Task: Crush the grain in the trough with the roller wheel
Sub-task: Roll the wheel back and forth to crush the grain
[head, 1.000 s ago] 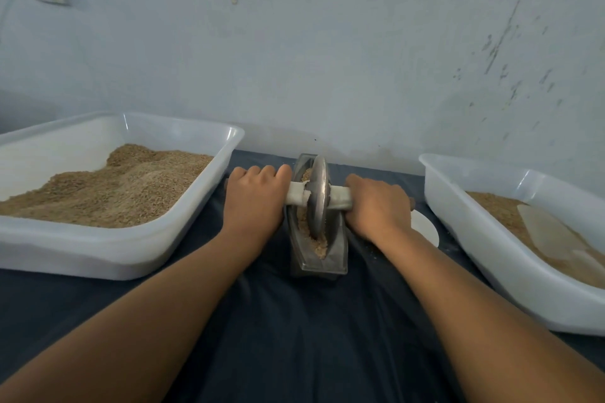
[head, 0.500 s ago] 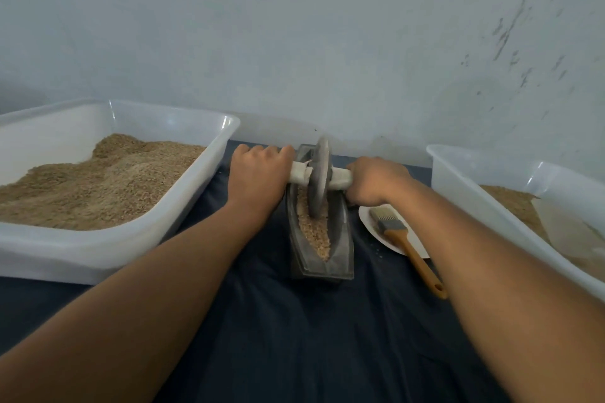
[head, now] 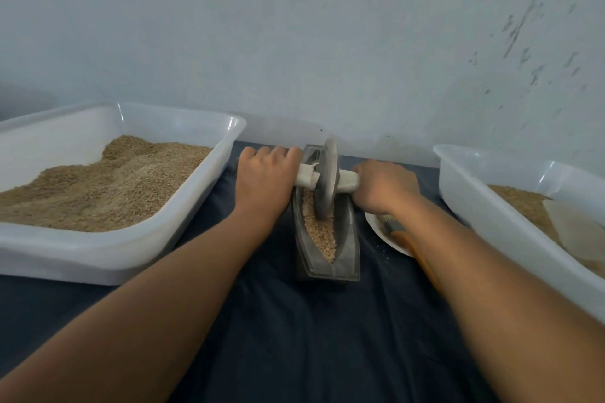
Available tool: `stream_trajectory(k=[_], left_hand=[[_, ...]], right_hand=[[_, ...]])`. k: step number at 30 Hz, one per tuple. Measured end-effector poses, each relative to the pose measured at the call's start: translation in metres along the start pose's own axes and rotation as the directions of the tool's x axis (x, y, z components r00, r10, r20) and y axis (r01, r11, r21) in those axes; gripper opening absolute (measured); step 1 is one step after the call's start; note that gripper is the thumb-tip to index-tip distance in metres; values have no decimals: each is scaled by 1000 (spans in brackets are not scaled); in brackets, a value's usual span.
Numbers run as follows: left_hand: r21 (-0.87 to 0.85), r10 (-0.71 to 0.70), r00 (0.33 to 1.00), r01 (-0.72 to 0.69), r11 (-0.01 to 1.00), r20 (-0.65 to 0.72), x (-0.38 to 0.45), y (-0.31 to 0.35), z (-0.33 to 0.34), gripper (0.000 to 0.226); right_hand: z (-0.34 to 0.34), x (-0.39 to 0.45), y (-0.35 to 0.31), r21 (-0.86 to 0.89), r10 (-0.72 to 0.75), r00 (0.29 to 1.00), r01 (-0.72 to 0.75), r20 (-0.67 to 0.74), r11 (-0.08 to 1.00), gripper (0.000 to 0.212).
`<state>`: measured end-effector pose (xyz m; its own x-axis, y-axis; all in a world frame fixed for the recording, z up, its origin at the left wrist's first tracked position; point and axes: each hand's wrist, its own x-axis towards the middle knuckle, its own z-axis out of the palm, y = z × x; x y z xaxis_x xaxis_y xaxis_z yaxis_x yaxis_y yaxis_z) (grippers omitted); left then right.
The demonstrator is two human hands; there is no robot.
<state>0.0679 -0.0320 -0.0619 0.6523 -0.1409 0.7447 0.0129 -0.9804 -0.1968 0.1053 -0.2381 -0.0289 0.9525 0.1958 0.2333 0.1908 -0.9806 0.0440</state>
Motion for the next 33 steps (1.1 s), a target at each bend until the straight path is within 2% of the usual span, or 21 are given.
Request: stream_trajectory(k=[7, 13, 18, 23, 27, 33], left_hand=[[-13, 9, 998, -10, 1000, -61, -18, -2, -9, 14], [-37, 9, 995, -13, 999, -98, -30, 0, -17, 12], [-85, -19, 989, 7, 996, -145, -39, 1, -25, 11], [-88, -38, 989, 25, 996, -143, -52, -1, -32, 14], [-86, -33, 991, 23, 996, -127, -53, -2, -32, 15], [-55, 5, 992, -12, 998, -126, -36, 0, -24, 8]], right_hand=[[10, -26, -7, -3, 16, 981, -16, -194, 1000, 2], [14, -46, -5, -41, -35, 943, 22, -331, 999, 15], [8, -61, -8, -61, -93, 924, 75, -371, 995, 21], [9, -72, -10, -71, -130, 871, 109, -474, 992, 22], [11, -71, -10, -78, -127, 873, 102, -472, 992, 21], [14, -53, -5, -62, -59, 941, 40, -334, 997, 15]])
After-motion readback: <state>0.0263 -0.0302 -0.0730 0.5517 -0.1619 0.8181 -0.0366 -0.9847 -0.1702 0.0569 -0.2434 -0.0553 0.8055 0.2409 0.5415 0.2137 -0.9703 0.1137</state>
